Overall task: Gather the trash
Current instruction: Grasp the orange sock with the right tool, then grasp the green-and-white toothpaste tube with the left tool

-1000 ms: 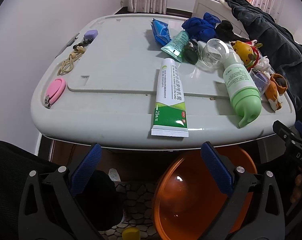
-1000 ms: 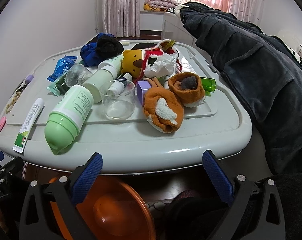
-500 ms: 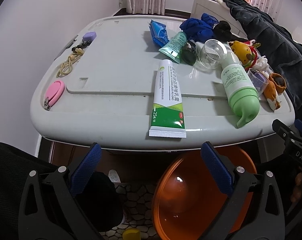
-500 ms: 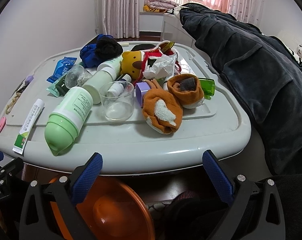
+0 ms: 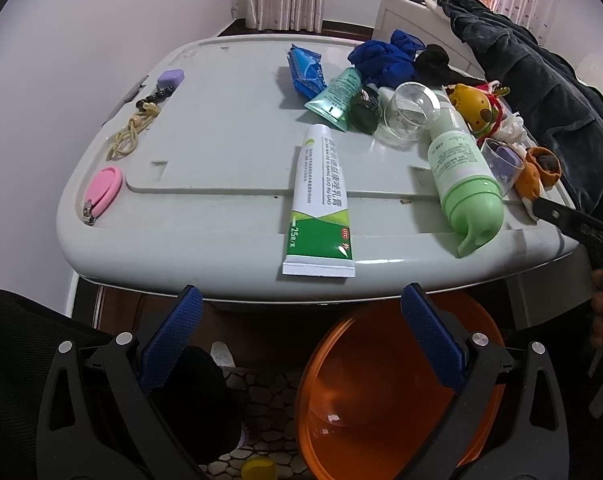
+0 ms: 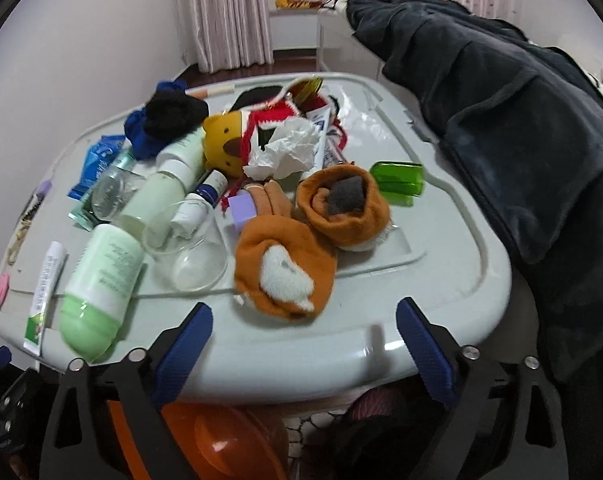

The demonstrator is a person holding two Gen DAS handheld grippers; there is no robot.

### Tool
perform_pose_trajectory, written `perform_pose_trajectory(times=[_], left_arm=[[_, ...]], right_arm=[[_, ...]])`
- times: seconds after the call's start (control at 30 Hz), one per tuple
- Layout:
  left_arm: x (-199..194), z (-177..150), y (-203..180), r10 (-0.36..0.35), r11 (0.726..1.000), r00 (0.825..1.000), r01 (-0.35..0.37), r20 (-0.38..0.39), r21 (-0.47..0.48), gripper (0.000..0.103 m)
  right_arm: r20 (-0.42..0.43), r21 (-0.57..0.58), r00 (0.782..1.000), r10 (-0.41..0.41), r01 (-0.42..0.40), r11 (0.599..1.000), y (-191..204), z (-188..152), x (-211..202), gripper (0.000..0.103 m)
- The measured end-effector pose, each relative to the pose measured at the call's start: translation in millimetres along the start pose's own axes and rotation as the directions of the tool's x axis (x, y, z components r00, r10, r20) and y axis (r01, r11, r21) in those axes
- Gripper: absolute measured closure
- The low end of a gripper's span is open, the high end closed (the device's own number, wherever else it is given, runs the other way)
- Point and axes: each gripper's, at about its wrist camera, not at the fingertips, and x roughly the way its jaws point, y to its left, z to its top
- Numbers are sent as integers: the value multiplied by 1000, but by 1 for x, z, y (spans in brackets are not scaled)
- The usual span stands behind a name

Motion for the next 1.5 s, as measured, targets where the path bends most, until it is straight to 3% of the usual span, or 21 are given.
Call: perform_pose_trajectory(times=[0.07,0.13,0.17,0.27,0.3,0.43,0.53,0.6,0.73,0.87,0.97,1.03,1.1,1.2,1.27,1.37,1.5], left_arm=[[2,0,-3,0,1000,1000,0,-9,10,6],[3,-1,-5,4,1000,1000,-4,-11,18,6],[3,-2,-6,8,1000,1000,-8,-10,26,6],[1,-3,-9,31,998,1000,-31,4,51,6],[0,-3,-9,38,998,999,-38,10,57,6],[-6,-3,-7,40,997,999,-42,35,57,6],[-8,0,-5,16,999,999,-18,35,43,6],[-11,3,-6,28,999,998,-30,52,44,6],[-4,16,-13,45,997,997,-49,61,62,6],[20,33,-22,65,994,998,-67,28,81,6],[51,48,-12,71,997,997,-71,-33,-1,6],[57,55,-9,109,993,994,-109,-5,-33,5],[57,56,-10,97,995,995,-97,7,-23,7],[49,47,-20,104,992,993,-108,61,64,27],[40,41,-33,97,982,991,-111,95,152,71],[37,39,-39,32,980,997,-44,65,194,71],[18,39,-30,-51,990,996,41,73,131,71]], right_arm=[[-28,-23,1000,-2,2,1000,4,8,14,21],[-49,-34,999,-1,-1,999,6,15,25,40],[-48,-24,999,25,-26,999,6,20,30,40],[-35,-9,999,34,-34,999,5,30,33,83],[-34,13,998,52,-52,999,1,31,31,85],[-20,49,989,147,-146,988,-5,27,1,87],[5,59,964,266,-266,962,-10,31,-27,87],[93,72,938,335,-342,937,-22,39,-55,87],[223,-3,951,213,-218,976,-30,45,-86,86],[202,59,950,236,-253,966,-40,26,-68,86],[167,112,955,247,-267,957,-49,19,-58,86],[177,101,953,245,-266,959,-49,21,-59,86],[196,67,956,218,-235,970,-43,22,-62,86],[191,51,954,231,-244,968,-36,22,-60,85],[181,46,954,238,-250,967,-33,22,-57,85],[180,28,956,233,-241,970,-27,21,-57,85],[193,-3,958,212,-216,976,-22,17,-61,85]])
